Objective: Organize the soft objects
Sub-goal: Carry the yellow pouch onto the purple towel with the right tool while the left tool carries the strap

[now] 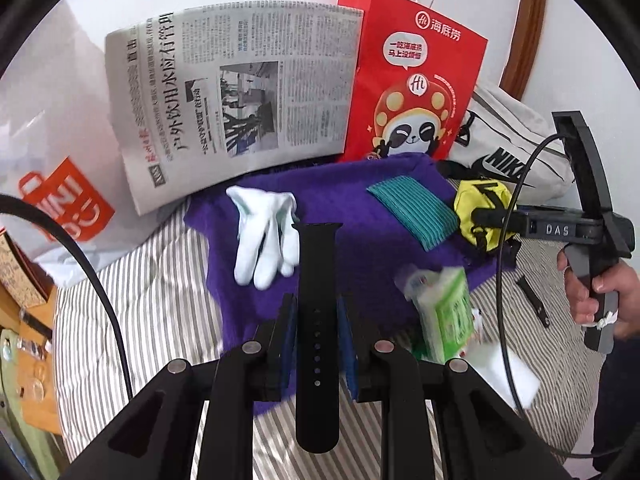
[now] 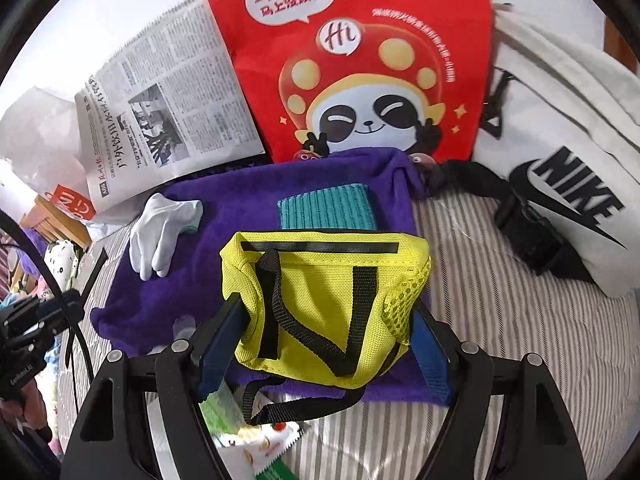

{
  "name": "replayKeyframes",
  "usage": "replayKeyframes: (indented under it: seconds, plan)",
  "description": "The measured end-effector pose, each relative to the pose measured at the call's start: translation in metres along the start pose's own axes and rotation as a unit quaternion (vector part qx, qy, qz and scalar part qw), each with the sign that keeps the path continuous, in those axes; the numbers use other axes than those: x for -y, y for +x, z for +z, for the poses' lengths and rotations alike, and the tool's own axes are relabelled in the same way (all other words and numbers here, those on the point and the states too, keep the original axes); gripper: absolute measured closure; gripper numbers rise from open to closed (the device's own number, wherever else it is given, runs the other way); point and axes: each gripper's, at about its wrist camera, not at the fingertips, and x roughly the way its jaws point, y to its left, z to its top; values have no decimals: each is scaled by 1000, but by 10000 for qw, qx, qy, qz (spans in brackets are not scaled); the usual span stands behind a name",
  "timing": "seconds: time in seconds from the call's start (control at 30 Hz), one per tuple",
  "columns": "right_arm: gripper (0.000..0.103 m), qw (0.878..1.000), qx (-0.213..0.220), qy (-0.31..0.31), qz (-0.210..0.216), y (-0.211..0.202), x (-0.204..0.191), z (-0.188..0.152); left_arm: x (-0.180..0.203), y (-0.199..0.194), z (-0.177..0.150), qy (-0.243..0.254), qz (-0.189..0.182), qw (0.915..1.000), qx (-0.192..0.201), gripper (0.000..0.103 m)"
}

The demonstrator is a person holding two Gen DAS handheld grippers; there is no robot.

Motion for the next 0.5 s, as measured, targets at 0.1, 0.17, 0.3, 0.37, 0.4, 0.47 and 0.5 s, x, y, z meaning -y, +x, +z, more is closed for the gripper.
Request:
replayKeyframes:
  seconds: [0.1,0.17,0.3,0.37,0.4,0.47,0.5]
  plan:
    - [25,9999,-77,-72,13,12,-4,4,-3,11,8,7,-20,10000,-33,83]
    - [25,9999,-116,-118,-14,18,-5,6,-5,18,12,-1,-49,10000,-57,83]
    - [25,9995,-227,-231,-52,32,-8,9,-7,33,17,51,-127,9998,-127,83]
    - [25,9991,-297,-272,-102,40,-9,9,-7,40,19,83,-239,9996,-157,83]
    - [25,9990,-323,-287,-103,42,-9,9,-7,43,21,118,-295,9993,-179,83]
    - [25,9987,-347,-346,-104,47,-11,7,-5,50,23,201,-316,9991,-212,83]
    - [25,9986,-370,-357,-117,49,-11,6,-5,54,24,226,-317,9990,-241,83]
